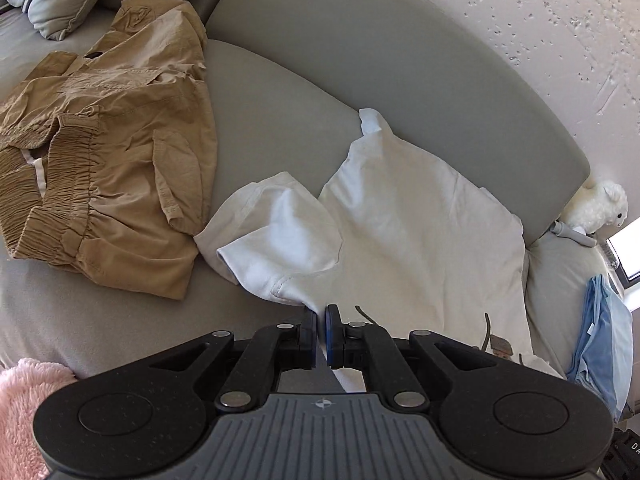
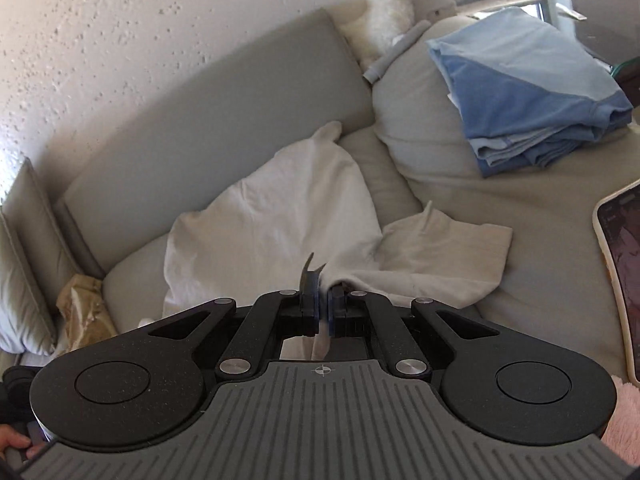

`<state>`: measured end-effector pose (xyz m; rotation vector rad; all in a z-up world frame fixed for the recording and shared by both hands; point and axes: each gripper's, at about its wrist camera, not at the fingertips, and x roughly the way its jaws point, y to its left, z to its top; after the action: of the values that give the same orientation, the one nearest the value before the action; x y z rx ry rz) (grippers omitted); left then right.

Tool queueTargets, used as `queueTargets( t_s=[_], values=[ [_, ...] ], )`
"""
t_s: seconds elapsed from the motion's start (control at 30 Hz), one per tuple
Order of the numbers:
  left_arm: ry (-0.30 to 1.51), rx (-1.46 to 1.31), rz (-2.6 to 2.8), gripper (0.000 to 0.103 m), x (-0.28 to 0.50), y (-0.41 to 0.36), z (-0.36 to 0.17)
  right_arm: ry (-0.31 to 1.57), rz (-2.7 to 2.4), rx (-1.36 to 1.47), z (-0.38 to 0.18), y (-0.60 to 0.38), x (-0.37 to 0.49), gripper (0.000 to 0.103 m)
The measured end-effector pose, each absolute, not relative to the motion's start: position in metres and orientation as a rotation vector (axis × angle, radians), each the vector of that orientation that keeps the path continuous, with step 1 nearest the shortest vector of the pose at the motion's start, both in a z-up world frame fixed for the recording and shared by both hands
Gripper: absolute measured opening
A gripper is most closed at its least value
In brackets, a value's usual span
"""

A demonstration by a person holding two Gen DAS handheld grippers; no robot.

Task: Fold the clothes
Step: 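Lower the sweatshirt onto the sofa and open both grippers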

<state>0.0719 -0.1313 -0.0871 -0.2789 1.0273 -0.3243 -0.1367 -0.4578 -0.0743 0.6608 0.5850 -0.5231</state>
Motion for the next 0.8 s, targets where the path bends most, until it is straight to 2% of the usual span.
queueTargets(
  t_s=[0.27, 0.4, 0.47, 0.53, 0.57, 0.67, 0.73, 0.8],
  values=[
    [0.882, -0.062, -0.274, 0.0, 0.031, -0.124, -0.064, 0.634, -0.505, 0.573, -0.062, -0.441, -0.158, 0.002],
    [0.946, -0.066, -0.313, 0.004, 0.023, -0.124, -0.074, 0.711, -0.486, 0.566, -0.071, -0.436, -0.159, 0.002],
    [0.987, -0.092, -0.334, 0.004, 0.019, -0.125, -0.083, 0.762, -0.476, 0.595, -0.078, -0.434, -0.157, 0.006],
    [1.01, -0.105, -0.352, 0.005, 0.016, -0.128, -0.09, 0.81, -0.491, 0.589, -0.084, -0.43, -0.156, 0.018],
    [1.018, -0.109, -0.36, 0.006, 0.014, -0.13, -0.094, 0.834, -0.502, 0.582, -0.086, -0.428, -0.156, 0.018],
    [1.033, -0.118, -0.386, 0.017, 0.007, -0.135, -0.102, 0.865, -0.501, 0.587, -0.093, -0.427, -0.16, 0.022],
    [1.035, -0.125, -0.396, 0.022, 0.001, -0.137, -0.106, 0.875, -0.504, 0.608, -0.096, -0.429, -0.164, 0.034],
    [1.036, -0.149, -0.439, 0.025, -0.008, -0.139, -0.11, 0.872, -0.496, 0.647, -0.098, -0.432, -0.17, 0.04]
  ],
)
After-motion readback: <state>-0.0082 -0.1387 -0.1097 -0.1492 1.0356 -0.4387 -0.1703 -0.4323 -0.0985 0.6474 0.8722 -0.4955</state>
